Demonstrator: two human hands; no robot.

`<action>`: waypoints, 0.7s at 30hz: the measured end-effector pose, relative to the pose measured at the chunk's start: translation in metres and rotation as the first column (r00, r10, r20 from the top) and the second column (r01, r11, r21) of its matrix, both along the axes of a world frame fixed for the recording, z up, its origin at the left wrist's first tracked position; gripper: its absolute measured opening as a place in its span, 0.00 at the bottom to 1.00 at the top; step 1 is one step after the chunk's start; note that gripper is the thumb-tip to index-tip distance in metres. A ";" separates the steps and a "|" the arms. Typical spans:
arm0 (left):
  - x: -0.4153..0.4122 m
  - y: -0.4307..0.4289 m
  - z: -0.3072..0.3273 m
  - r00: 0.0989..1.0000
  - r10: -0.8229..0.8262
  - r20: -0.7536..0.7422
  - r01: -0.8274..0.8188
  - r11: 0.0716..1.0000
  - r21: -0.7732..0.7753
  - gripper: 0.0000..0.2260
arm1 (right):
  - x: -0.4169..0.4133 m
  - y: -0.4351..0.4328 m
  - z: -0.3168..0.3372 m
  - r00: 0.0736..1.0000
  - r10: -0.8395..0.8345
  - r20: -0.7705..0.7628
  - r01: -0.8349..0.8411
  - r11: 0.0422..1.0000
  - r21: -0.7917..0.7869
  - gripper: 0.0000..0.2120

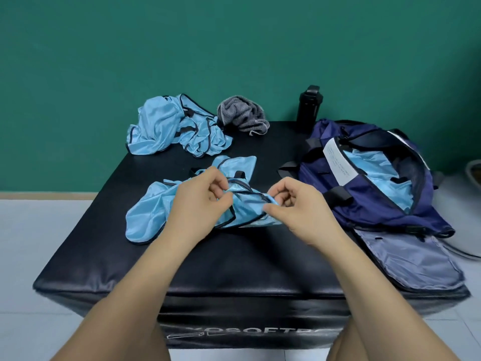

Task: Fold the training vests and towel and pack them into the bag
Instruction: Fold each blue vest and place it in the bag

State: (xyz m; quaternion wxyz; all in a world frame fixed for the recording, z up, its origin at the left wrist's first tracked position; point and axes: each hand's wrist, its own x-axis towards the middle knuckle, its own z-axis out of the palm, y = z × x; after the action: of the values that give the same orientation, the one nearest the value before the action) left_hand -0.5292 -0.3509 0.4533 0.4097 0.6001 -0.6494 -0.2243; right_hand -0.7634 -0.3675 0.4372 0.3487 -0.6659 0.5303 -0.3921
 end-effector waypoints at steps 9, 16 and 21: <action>0.003 0.103 -0.025 0.924 0.192 -0.331 0.012 0.850 0.527 0.17 | 0.047 0.107 -0.013 0.978 0.175 -0.113 -0.176 0.984 0.000 0.11; 0.006 0.152 -0.057 0.840 0.247 -0.482 0.130 0.773 0.621 0.19 | 0.065 0.163 -0.044 0.917 0.232 -0.325 -0.305 0.932 -0.195 0.12; 0.007 0.157 -0.057 0.729 0.283 -0.624 0.166 0.810 0.562 0.10 | 0.061 0.183 -0.048 0.808 0.275 -0.521 -0.462 0.844 -0.271 0.09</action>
State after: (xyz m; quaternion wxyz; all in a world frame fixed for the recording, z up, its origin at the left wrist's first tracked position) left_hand -0.5223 -0.1943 0.3967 0.4216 0.5915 -0.3311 -0.6023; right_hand -0.7020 -0.1850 0.3895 0.1451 -0.8865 0.3674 -0.2410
